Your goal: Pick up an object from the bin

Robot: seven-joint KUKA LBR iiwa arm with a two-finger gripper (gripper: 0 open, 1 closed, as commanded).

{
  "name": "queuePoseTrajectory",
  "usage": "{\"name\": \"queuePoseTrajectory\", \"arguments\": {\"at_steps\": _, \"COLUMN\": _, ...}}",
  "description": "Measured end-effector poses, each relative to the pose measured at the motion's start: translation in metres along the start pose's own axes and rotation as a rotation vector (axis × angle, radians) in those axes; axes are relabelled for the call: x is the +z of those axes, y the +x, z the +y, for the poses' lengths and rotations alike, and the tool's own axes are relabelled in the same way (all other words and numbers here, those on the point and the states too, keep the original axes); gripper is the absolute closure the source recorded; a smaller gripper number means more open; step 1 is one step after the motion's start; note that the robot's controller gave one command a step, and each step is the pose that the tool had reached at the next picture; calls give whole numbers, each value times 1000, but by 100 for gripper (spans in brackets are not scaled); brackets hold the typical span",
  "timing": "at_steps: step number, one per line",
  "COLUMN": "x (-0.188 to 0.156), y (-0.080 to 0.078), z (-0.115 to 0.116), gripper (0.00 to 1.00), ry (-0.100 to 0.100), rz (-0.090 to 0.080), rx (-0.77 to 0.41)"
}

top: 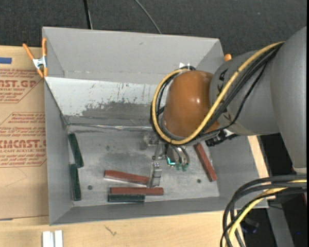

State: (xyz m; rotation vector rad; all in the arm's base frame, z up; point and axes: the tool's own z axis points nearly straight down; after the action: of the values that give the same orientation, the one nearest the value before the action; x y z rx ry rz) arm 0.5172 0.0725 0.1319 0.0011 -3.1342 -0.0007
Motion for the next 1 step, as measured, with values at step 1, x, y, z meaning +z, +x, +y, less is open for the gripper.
{"name": "queuePoseTrajectory", "arguments": {"at_steps": 1, "x": -4, "y": -2, "z": 0, "gripper": 0, "ry": -1, "rz": -7, "rx": 1}}
